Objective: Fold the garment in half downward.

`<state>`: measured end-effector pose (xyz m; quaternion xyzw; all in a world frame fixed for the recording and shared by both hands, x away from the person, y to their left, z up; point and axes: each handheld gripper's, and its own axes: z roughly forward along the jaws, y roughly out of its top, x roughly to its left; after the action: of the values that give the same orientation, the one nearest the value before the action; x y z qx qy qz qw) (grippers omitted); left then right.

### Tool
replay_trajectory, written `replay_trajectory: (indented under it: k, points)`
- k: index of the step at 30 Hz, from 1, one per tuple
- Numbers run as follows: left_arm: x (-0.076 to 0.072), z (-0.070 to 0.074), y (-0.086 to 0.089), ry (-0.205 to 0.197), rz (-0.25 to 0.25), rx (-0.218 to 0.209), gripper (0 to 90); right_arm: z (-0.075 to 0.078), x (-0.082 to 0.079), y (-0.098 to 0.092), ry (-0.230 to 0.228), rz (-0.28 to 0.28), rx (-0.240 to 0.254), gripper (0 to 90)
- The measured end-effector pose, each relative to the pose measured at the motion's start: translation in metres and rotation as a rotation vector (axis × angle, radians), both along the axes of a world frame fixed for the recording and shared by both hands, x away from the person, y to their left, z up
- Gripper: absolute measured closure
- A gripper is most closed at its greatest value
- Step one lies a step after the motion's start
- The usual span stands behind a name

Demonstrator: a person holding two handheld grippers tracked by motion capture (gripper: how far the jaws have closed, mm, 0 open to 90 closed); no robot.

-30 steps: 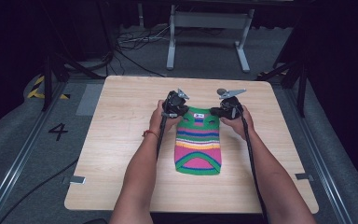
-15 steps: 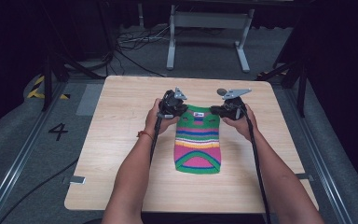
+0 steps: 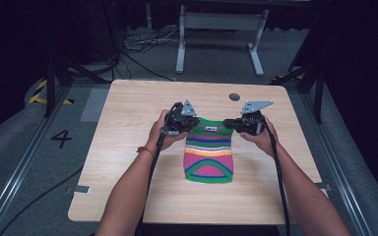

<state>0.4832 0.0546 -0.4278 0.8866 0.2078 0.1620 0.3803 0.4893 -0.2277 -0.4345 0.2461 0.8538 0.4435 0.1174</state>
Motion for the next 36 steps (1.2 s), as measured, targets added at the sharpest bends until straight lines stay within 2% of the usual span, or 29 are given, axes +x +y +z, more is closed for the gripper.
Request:
replay_trajectory:
  k: [2, 4, 7, 9, 13, 15, 18, 20, 25, 36]
  points:
    - [-0.003, 0.000, 0.002, 0.003, -0.009, -0.006, 84.2, 0.000, -0.002, -0.001, 0.000, 0.006, 0.003, 84.6]
    - [-0.011, 0.000, 0.004, -0.002, -0.038, -0.006, 83.9, 0.000, -0.010, -0.002, 0.001, 0.027, 0.003, 84.4]
    - [-0.022, -0.003, 0.003, -0.013, -0.098, 0.038, 83.2, -0.002, -0.019, -0.003, 0.008, 0.054, -0.002, 84.5]
    - [-0.027, -0.003, 0.002, -0.020, -0.107, 0.059, 83.2, -0.006, -0.025, -0.001, 0.015, 0.074, -0.016, 84.5]
    - [-0.039, -0.001, 0.002, -0.041, -0.120, 0.071, 83.2, -0.008, -0.036, -0.002, 0.018, 0.101, -0.014, 84.4]
    - [-0.044, -0.002, 0.005, -0.045, -0.126, 0.062, 83.0, -0.007, -0.041, -0.003, 0.021, 0.118, -0.012, 84.3]
    - [-0.053, -0.004, 0.009, -0.035, -0.142, 0.039, 83.0, -0.006, -0.052, -0.006, 0.014, 0.151, -0.013, 84.2]
    - [-0.061, -0.007, 0.009, -0.034, -0.159, 0.041, 82.9, -0.006, -0.058, -0.007, 0.020, 0.168, -0.008, 84.3]
    - [-0.078, -0.016, 0.006, -0.029, -0.188, 0.074, 83.1, -0.010, -0.073, -0.007, 0.020, 0.202, -0.034, 84.1]
    - [-0.096, -0.025, 0.009, 0.000, -0.229, 0.116, 84.0, -0.017, -0.101, 0.003, 0.038, 0.288, -0.095, 84.0]
